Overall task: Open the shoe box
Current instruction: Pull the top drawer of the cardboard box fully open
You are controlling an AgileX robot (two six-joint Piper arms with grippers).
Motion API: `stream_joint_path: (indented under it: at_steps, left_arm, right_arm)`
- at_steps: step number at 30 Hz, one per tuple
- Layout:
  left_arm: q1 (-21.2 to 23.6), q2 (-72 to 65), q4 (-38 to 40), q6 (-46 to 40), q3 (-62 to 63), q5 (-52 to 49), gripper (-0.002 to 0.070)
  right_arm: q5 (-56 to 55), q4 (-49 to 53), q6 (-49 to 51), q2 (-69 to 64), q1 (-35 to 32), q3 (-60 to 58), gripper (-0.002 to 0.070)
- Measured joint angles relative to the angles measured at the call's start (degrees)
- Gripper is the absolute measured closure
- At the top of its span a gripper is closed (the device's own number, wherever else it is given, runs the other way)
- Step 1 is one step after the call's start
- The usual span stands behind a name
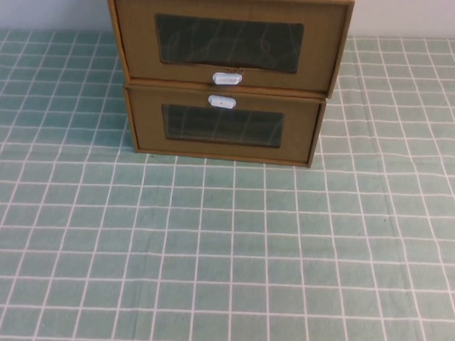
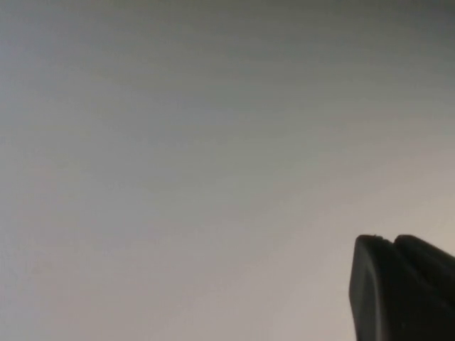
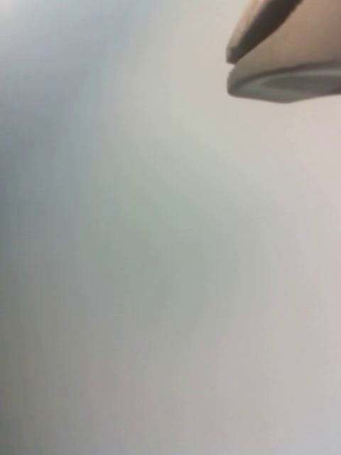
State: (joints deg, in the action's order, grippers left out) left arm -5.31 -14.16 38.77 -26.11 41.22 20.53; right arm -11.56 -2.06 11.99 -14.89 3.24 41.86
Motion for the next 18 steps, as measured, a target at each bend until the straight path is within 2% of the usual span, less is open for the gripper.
stream_joint_path:
  at_steps: [4, 8, 11, 14, 18]
  left_arm:
    - [0.0, -11.3, -1.3, -3.7, 14.8, -21.4, 0.068]
    - [0.0, -24.3, -3.5, -4.3, 26.3, -37.4, 0.068]
    - [0.0, -31.7, -3.9, -4.2, 30.6, -41.7, 0.068]
    - [0.0, -37.4, -1.0, -4.1, 31.7, -42.8, 0.068]
    - [0.0, -43.9, 5.5, -4.1, 32.1, -44.9, 0.068]
  right_arm:
    - [17.0, 0.2, 0.0, -8.6, 0.0, 6.3, 0.0689]
    - [27.1, 5.3, -2.4, -15.3, 0.0, 8.2, 0.069]
    - [28.1, 9.2, -4.5, -18.0, 0.0, 8.2, 0.0689]
    - [28.1, 10.0, -5.2, -19.2, 0.0, 8.2, 0.0689]
    - [29.5, 2.7, -5.3, -20.3, 0.0, 8.2, 0.0689]
